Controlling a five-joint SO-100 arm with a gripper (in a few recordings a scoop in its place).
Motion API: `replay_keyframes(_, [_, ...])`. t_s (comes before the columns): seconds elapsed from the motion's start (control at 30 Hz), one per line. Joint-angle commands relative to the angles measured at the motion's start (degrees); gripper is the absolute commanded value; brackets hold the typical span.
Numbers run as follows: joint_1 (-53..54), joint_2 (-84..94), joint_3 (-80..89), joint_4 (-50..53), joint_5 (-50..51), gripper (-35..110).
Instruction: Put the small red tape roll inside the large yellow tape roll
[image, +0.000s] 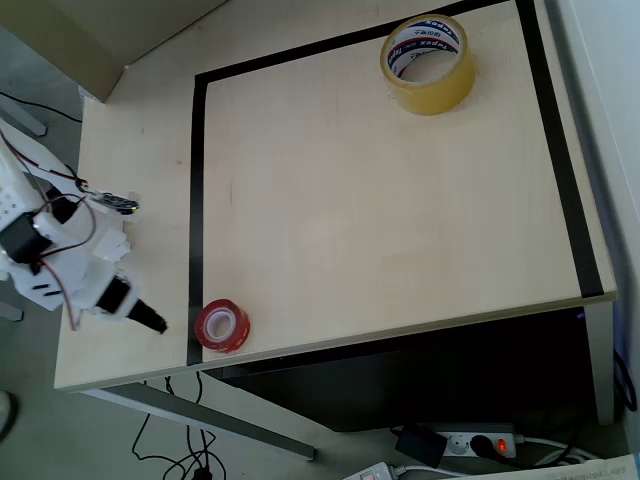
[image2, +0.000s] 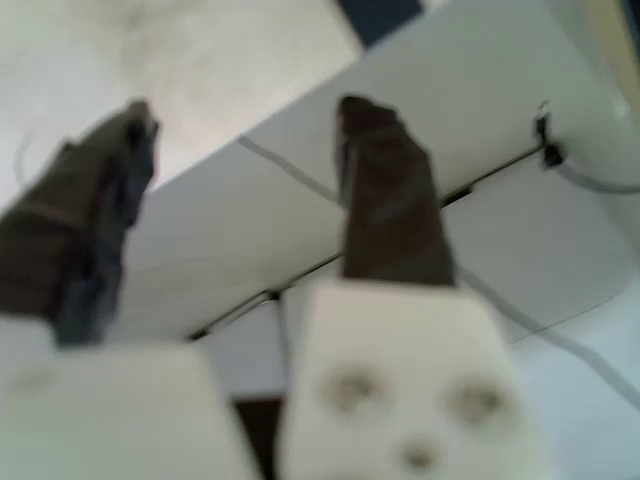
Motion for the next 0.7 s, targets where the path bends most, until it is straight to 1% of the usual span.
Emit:
replay_keyframes(0.0, [-2.2,2.7,-1.8,-1.7,-25.9,18])
replay_keyframes(0.27, [-7.6,4.2,-1.0,-3.6,-23.5,18])
replay_keyframes(0.67, [-9.0,-2.8,1.0,-10.1,-22.6,18])
